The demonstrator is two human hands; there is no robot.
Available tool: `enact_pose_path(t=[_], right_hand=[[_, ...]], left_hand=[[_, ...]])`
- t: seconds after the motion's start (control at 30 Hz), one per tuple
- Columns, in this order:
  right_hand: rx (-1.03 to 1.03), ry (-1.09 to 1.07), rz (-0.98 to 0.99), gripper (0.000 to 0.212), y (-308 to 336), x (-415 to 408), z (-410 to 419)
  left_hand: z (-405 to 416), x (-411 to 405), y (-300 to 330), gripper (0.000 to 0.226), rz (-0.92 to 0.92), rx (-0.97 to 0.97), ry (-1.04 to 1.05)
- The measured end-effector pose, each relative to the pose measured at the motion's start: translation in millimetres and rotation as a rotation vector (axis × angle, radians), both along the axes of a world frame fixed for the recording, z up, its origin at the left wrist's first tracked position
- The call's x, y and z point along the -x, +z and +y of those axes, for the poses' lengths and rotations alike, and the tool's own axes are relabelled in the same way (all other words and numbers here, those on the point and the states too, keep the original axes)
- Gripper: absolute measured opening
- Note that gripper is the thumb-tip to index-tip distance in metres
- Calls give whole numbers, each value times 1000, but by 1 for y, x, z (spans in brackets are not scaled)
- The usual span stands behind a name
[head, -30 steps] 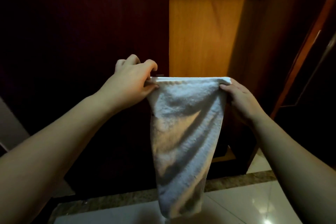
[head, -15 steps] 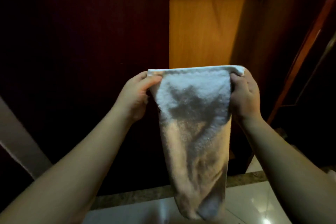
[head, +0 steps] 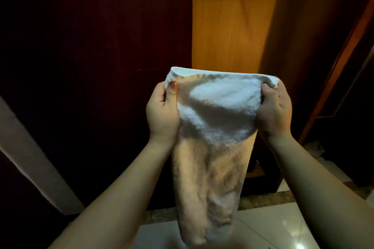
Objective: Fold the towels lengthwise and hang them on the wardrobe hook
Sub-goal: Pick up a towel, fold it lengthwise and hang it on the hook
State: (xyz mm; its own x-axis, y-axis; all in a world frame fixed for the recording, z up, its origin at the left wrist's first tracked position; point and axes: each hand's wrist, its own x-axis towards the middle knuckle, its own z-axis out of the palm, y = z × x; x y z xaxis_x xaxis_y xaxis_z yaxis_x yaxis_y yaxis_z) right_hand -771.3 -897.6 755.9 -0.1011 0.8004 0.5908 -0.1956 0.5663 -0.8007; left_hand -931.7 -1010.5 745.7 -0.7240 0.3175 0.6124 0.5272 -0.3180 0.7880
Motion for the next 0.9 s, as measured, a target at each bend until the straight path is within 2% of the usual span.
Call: enact_pose_path(t=[0.17,0.47,0.7,0.8,0.87,0.9], right_hand=[[31,-6,26,23,0,3,-1],[-15,-30,33,33,0,6,-3],[7,-52,12,32,1,3,8],[-1,-45,22,30,3,3,8],[-20,-9,6,26,1,3,5],[-21,11,-5,23,0,5,3]], left_hand=[[1,15,0,18,188,-6,88],[2,14,-10,26,104,-9,41],[-8,11,-3,23,54,30,-58],[-13,11,1,17,-139,51,-230],[-16,16,3,34,-319,50,-449],[-17,18,4,41,-352,67,-522]])
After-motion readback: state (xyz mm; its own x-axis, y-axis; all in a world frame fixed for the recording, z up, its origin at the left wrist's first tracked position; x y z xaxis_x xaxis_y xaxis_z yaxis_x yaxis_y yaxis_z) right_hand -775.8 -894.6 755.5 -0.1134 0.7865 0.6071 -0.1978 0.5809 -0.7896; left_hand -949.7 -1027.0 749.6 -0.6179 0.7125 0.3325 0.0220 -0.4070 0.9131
